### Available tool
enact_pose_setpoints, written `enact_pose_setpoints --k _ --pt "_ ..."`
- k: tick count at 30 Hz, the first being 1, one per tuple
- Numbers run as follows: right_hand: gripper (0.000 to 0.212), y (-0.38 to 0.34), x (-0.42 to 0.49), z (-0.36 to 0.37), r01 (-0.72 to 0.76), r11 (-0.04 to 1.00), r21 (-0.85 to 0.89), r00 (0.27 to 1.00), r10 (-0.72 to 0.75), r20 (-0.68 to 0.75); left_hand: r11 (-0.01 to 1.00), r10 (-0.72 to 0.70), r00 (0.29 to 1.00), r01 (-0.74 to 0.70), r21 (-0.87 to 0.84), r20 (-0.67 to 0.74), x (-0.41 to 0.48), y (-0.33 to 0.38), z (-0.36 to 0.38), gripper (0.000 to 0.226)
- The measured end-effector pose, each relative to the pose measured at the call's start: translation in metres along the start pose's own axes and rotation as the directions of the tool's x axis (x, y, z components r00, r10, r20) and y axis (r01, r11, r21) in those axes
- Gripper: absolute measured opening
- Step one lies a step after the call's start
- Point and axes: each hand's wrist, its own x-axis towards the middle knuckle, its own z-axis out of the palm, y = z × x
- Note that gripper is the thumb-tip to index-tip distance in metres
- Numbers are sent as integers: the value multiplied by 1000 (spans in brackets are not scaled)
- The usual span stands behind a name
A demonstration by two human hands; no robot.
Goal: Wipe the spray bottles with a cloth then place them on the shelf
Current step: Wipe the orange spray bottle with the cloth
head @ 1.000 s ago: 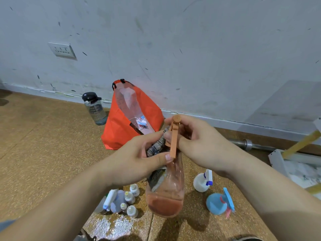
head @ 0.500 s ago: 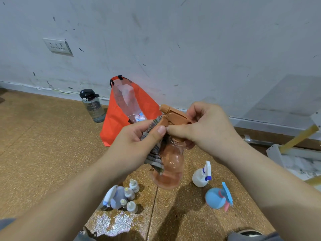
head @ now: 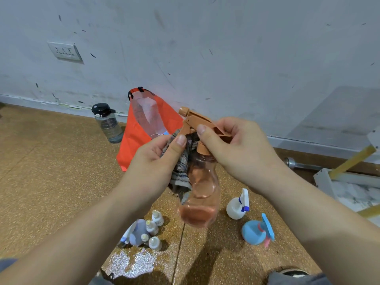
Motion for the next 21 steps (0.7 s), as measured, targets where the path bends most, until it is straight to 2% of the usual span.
enact_pose_setpoints --k 4,5,7,9,11,12,16,18,21 --pt "41 7 7 -4 -41 996 76 983 53 -173 991 -33 994 47 127 -107 -3 -24 1 28" --pt "43 8 9 -5 -45 996 73 978 59 -200 987 -1 992 21 161 -124 -7 -28 4 28" --pt "38 11 8 -3 -43 999 34 971 49 -235 958 148 983 -116 261 -106 -17 -29 13 26" --pt "37 12 5 2 -38 998 -46 967 25 -255 895 251 968 -224 385 -20 -30 -27 25 38" --pt "36 12 3 6 -42 997 -72 966 22 -259 852 236 969 -244 463 76 -43 -29 34 63" --pt "35 14 4 7 -44 997 -64 966 26 -257 830 218 967 -256 495 134 -47 -32 36 69" --pt "29 15 9 3 -55 998 15 967 57 -249 708 212 905 -403 580 370 -35 -31 19 74" --pt "27 14 11 -1 -50 992 120 964 79 -254 767 176 888 -395 506 425 -17 -27 1 62" --pt "25 10 11 -6 -42 961 272 958 116 -263 948 110 932 -202 245 345 -7 -17 -4 42"
